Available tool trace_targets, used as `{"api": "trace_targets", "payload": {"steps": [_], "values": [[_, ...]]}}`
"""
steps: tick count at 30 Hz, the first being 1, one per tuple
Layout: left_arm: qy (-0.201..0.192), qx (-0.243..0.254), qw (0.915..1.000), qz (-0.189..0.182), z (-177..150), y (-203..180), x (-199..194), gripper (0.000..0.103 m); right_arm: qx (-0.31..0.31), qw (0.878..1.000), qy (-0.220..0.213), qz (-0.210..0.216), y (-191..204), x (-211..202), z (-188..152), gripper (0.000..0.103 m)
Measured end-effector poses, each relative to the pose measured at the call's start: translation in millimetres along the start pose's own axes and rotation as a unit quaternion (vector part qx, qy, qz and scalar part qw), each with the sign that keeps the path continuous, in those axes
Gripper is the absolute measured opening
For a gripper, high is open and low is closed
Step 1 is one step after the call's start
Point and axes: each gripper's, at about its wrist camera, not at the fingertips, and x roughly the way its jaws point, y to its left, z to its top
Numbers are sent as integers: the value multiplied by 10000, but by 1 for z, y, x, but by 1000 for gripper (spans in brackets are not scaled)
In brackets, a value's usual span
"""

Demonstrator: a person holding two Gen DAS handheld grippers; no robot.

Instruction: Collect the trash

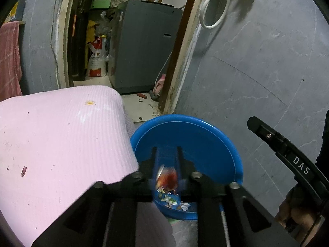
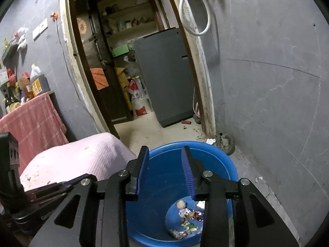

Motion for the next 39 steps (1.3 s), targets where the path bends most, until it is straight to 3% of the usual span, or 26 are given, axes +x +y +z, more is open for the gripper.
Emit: {"api": "trace_targets", "payload": {"steps": [2, 11, 28, 34, 37, 39], "values": [[-43, -43, 10000, -6, 0, 2, -1, 30, 24, 10000, -8, -3, 0, 0, 0, 37], [-144, -273, 9995, 79, 3, 10, -6, 51, 79, 10000, -23, -42, -3, -1, 0, 46], [-333, -535, 9973, 383, 8, 23, -18, 76, 122, 9999, -28, -83, -6, -1, 2, 59], [-419, -554, 9963, 499, 9, 22, -23, 80, 138, 9999, -57, -76, -5, -2, 3, 76], [-542, -578, 9950, 608, 10, 23, -28, 91, 155, 9998, -87, -79, -5, -2, 5, 82], [-656, -595, 9940, 641, 10, 25, -33, 93, 163, 9997, -121, -94, -6, -3, 5, 87]]}}
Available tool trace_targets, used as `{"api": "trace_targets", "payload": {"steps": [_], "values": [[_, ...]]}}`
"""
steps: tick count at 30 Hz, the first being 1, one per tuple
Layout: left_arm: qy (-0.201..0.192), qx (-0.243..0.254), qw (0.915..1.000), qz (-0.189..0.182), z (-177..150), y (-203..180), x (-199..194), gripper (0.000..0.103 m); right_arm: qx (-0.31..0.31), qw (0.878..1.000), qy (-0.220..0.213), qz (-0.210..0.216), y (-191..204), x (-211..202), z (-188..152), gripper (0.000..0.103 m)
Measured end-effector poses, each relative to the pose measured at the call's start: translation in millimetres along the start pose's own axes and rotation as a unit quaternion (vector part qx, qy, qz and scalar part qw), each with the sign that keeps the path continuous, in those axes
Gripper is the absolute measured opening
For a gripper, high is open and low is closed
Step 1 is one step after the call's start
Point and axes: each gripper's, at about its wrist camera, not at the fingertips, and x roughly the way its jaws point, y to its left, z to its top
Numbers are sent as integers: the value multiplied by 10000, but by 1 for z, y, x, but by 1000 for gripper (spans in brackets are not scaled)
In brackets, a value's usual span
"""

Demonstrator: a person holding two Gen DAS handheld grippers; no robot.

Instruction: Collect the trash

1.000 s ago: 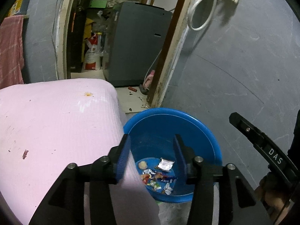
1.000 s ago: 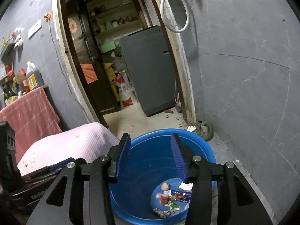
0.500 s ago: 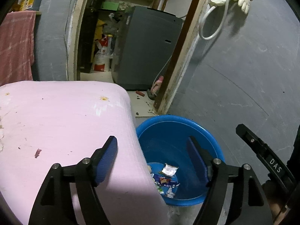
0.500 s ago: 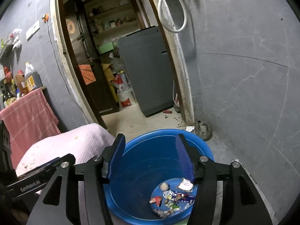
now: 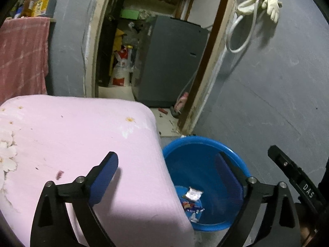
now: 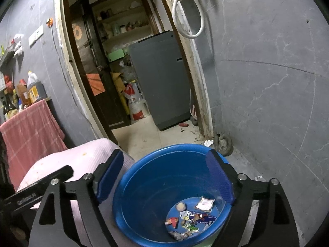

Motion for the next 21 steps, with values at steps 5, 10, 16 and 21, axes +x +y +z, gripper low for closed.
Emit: {"api": "trace_targets", "payload": {"steps": [5, 10, 16, 21], "values": [[-195, 98, 9996, 191, 4, 2, -8, 94, 1, 9999, -103, -57, 0, -3, 2, 103], [-429, 352, 9975, 429, 6, 1, -18, 97, -122, 9995, -262, -99, 5, -8, 3, 103], [-666, 535, 9947, 571, 5, 7, -31, 98, -453, 9980, -400, -188, 18, -15, 5, 103], [-857, 540, 9930, 611, 3, 15, -46, 101, -731, 9957, -508, -248, 30, -22, 3, 103]]}}
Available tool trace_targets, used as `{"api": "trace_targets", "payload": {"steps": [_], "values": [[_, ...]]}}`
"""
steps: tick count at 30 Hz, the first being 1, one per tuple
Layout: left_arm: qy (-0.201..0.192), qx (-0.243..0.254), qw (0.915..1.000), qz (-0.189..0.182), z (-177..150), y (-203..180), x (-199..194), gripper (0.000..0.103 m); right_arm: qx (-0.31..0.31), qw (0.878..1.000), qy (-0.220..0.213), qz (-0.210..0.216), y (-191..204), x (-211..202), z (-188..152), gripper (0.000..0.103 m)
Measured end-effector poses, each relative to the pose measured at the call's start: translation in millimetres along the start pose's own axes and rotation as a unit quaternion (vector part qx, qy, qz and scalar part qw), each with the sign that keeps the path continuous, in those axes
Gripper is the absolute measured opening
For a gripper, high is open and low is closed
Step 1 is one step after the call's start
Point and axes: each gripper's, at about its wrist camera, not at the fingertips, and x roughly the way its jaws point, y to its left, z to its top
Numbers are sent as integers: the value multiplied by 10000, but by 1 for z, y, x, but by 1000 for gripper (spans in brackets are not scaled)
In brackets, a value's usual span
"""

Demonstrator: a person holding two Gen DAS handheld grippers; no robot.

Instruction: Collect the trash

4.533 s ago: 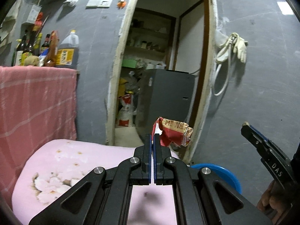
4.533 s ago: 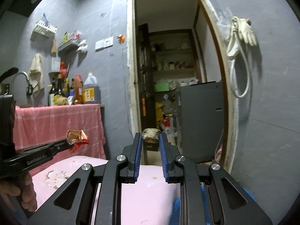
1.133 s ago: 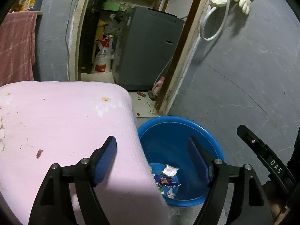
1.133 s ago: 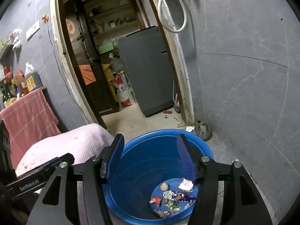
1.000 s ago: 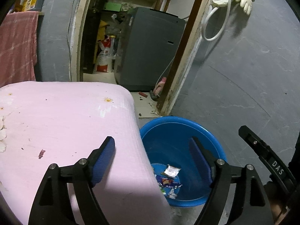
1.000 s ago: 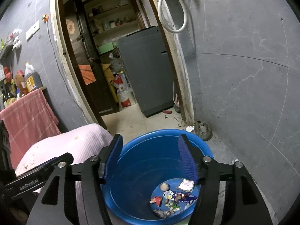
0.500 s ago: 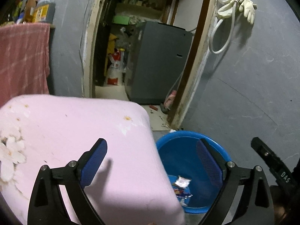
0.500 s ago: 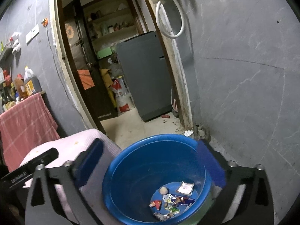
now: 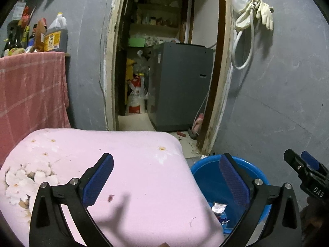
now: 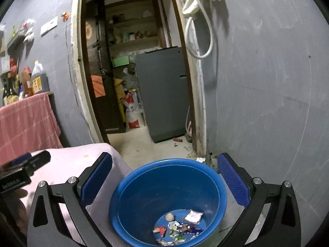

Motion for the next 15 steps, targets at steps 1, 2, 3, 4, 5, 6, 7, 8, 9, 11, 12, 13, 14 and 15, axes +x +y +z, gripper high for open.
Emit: {"api": "trace_targets", "payload": {"steps": [1, 2, 3, 4, 5, 6, 7, 8, 9, 11, 12, 13, 14, 15], "values": [[-28, -5, 10000, 3, 1, 2, -2, 101, -29, 10000, -23, -16, 2, -2, 0, 103], [-67, -10, 10000, 19, 1, 4, -6, 101, -38, 10000, -36, -25, 2, -2, 0, 103], [-105, -15, 9999, 35, 2, 6, -9, 101, -37, 10000, -52, -32, 2, -4, 0, 103], [-138, -17, 9999, 39, 3, 8, -12, 101, -28, 10000, -85, -41, 3, -6, 0, 103], [-167, -20, 9998, 44, 4, 10, -13, 101, -21, 9999, -107, -46, 3, -8, 0, 103], [-202, -23, 9998, 53, 4, 11, -16, 101, -14, 9999, -143, -53, 3, -11, 0, 103], [-225, -22, 9997, 59, 4, 12, -19, 101, -12, 9998, -187, -61, 4, -14, 0, 103], [-251, -18, 9997, 65, 4, 14, -22, 101, -13, 9997, -228, -69, 4, -17, 0, 103], [-266, -13, 9996, 67, 4, 14, -24, 101, -16, 9996, -279, -80, 5, -21, 1, 103], [-285, -1, 9996, 77, 3, 15, -29, 101, -31, 9994, -330, -85, 7, -26, 0, 103], [-302, 4, 9995, 77, 3, 16, -32, 101, -47, 9993, -354, -97, 8, -29, 1, 103], [-324, 7, 9995, 71, 3, 18, -36, 101, -63, 9992, -378, -111, 9, -33, 1, 103], [-346, 12, 9994, 66, 3, 20, -39, 101, -70, 9992, -388, -115, 10, -35, 1, 103], [-370, 15, 9993, 66, 4, 21, -43, 101, -87, 9991, -404, -110, 12, -38, 2, 103]]}}
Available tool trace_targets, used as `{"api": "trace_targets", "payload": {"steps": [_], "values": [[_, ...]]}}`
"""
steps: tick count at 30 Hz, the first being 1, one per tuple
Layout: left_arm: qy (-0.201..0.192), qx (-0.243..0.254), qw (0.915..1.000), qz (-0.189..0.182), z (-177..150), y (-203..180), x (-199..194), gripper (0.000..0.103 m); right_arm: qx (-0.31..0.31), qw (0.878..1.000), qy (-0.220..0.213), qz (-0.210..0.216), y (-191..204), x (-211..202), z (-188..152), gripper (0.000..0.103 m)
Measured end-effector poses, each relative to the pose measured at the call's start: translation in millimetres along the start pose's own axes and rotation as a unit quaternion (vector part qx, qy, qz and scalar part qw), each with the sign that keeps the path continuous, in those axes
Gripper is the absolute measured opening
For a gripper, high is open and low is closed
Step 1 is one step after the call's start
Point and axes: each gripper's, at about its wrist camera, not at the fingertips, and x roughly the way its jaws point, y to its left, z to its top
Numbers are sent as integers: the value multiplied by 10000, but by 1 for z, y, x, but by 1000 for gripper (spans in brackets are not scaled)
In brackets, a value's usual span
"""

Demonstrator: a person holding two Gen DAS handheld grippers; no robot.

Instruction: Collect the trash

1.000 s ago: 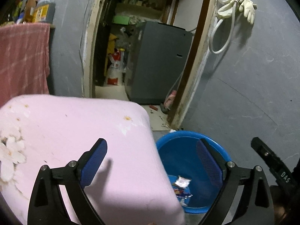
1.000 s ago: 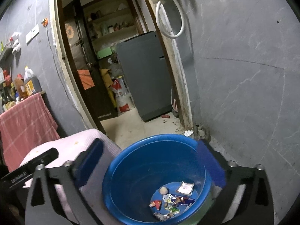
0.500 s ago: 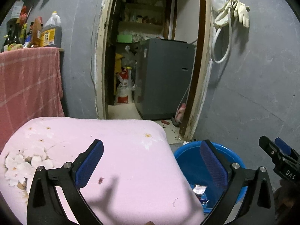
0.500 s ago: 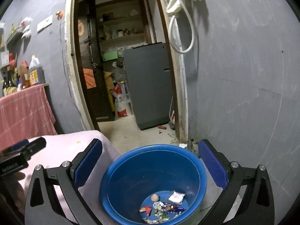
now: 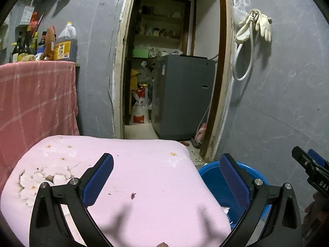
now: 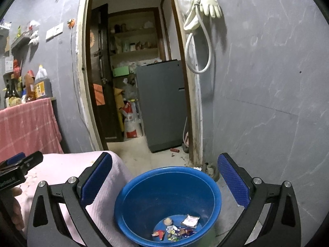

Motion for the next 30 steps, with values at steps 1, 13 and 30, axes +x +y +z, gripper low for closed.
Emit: {"api": "trace_targets", "payload": {"steps": [1, 13, 30], "values": [[-23, -2, 10000, -5, 0, 1, -4, 101, -21, 10000, -15, 0, 2, -4, 1, 103], [-296, 26, 9996, -22, 4, 17, -58, 101, -192, 9992, -275, 232, 35, -58, 13, 103], [-412, -9, 9991, -87, -19, 41, -135, 101, -282, 9985, -458, 56, 69, -134, -3, 103]]}}
